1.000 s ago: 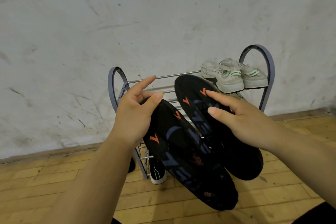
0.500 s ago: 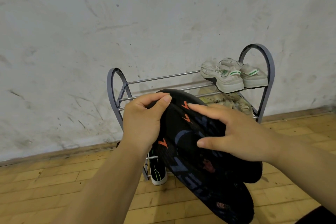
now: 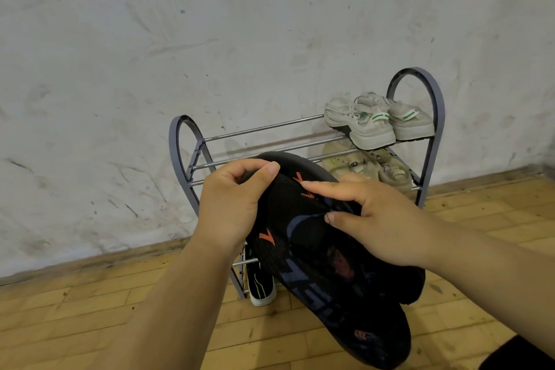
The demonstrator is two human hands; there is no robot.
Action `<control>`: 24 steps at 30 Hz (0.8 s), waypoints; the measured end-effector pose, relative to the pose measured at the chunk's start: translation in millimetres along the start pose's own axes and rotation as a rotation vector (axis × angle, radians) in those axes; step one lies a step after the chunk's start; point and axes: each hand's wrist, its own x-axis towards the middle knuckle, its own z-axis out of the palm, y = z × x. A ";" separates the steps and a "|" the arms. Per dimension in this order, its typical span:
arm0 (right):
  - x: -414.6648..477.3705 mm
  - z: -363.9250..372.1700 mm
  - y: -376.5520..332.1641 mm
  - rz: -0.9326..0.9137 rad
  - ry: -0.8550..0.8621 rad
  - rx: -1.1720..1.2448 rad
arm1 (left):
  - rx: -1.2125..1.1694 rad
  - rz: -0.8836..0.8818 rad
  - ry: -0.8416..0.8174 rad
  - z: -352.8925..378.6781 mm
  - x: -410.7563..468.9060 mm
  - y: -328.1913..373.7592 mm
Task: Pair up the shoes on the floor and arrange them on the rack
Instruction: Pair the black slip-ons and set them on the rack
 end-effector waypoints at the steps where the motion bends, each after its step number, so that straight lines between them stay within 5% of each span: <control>1: -0.5 1.2 -0.9 0.015 -0.005 0.019 | -0.006 -0.007 -0.004 -0.4 -0.2 0.3; 8: 4.6 4.5 -2.5 0.112 0.134 0.285 | -0.156 -0.076 -0.059 -1.9 -3.7 1.8; 16: 11.7 -3.5 6.5 0.178 0.426 0.348 | 0.102 0.031 -0.403 10.8 -27.3 -15.0; 24: 11.2 -16.0 13.0 0.237 0.331 0.418 | 0.078 -0.045 -0.306 -10.8 -7.0 -3.8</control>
